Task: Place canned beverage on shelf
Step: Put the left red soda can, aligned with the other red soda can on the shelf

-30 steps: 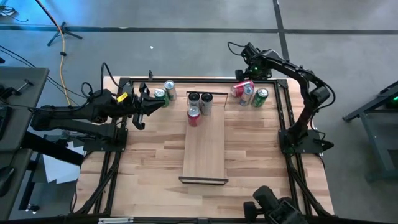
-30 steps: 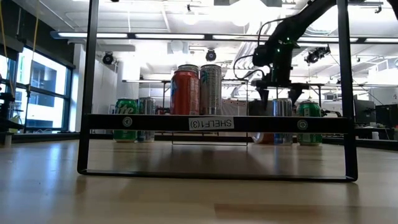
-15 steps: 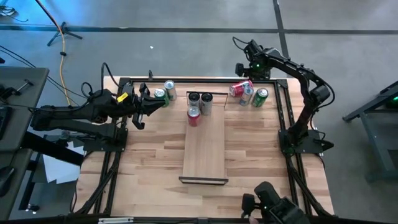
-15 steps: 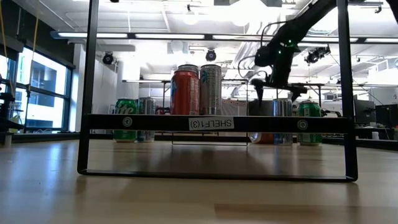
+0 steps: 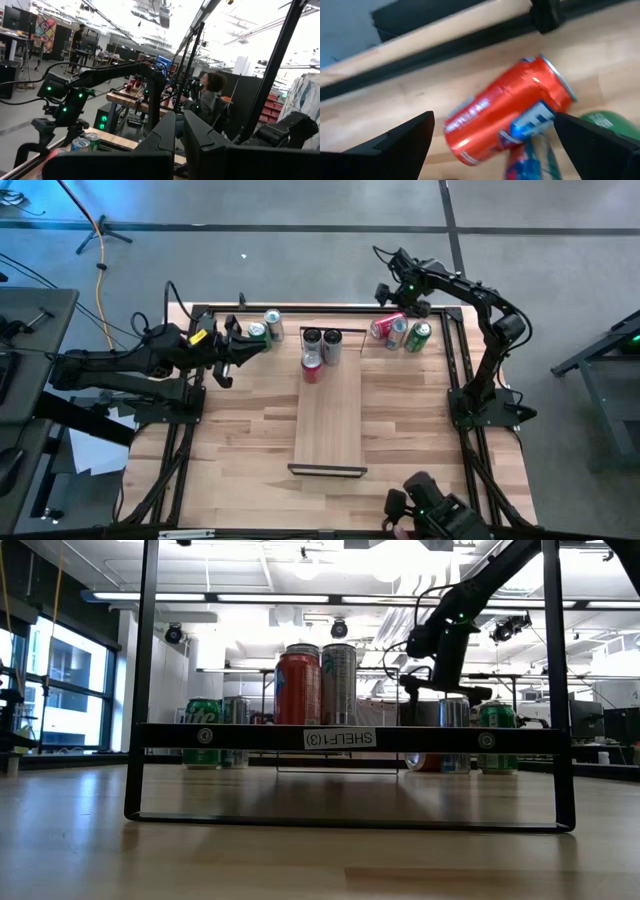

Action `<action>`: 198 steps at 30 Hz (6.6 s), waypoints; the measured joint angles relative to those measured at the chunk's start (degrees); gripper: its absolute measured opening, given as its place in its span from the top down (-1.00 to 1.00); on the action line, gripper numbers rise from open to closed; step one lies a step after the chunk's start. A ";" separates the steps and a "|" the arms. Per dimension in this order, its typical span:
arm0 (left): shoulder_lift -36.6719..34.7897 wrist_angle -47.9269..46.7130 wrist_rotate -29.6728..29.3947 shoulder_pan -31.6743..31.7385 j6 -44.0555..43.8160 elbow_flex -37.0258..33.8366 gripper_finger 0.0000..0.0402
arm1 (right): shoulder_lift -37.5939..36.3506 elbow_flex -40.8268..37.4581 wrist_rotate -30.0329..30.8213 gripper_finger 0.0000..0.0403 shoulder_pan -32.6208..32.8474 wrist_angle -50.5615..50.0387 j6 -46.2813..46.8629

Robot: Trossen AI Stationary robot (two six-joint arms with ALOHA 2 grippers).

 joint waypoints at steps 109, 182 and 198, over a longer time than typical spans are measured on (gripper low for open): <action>-0.26 -11.46 5.22 4.96 -7.50 -0.02 0.98 | -1.44 -9.76 3.21 -0.98 3.77 6.48 19.21; 0.65 -4.84 -8.55 6.83 -5.39 -0.02 0.87 | -48.18 -22.04 0.11 -0.39 18.46 23.62 -37.24; 15.88 -18.94 10.11 6.62 4.33 20.19 -0.45 | -44.66 -21.99 0.90 -0.39 44.29 38.26 -41.58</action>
